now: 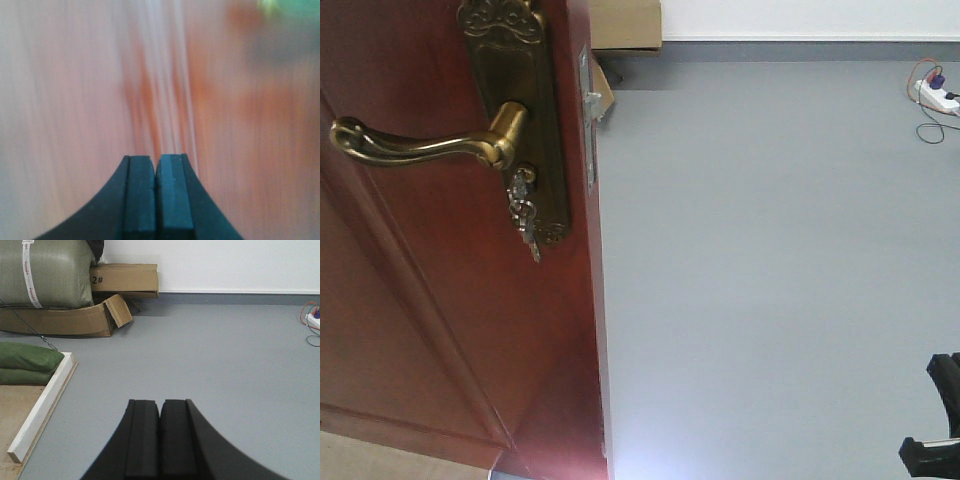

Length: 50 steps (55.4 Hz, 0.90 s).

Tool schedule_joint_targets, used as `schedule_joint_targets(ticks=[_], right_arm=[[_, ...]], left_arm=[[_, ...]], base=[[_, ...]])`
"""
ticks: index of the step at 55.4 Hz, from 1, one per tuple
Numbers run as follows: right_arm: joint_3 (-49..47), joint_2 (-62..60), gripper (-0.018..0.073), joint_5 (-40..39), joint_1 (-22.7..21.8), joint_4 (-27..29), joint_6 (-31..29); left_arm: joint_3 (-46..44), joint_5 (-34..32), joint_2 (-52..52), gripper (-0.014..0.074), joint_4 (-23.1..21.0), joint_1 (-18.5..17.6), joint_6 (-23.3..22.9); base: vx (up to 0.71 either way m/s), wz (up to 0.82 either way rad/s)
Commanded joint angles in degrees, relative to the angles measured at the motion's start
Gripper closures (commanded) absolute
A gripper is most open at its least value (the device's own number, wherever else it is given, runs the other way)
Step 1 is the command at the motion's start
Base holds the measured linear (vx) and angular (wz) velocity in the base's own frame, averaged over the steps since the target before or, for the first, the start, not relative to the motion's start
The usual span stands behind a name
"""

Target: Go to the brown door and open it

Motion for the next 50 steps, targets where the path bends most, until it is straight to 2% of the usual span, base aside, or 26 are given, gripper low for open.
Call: schedule_joint_targets(ticks=[1, 10, 50], right_arm=[[0.2, -0.3, 0.0559, -4.6, 0.1, -0.2, -0.4], [0.2, -0.3, 0.0559, -4.6, 0.1, -0.2, -0.4], [0.2, -0.3, 0.0559, -4.4, 0.1, -0.2, -0.4]], left_arm=[[-0.8, -0.3, -2.7, 0.0603, -2.4, 0.0, 0.1], [-0.8, 3.8, -2.4, 0.0603, -2.3, 0.0, -0.1], [-0.8, 4.6, -2.3, 0.0603, -2.3, 0.0, -0.1]], base=[[0.00, 0.00], [0.00, 0.00], [0.00, 0.00]])
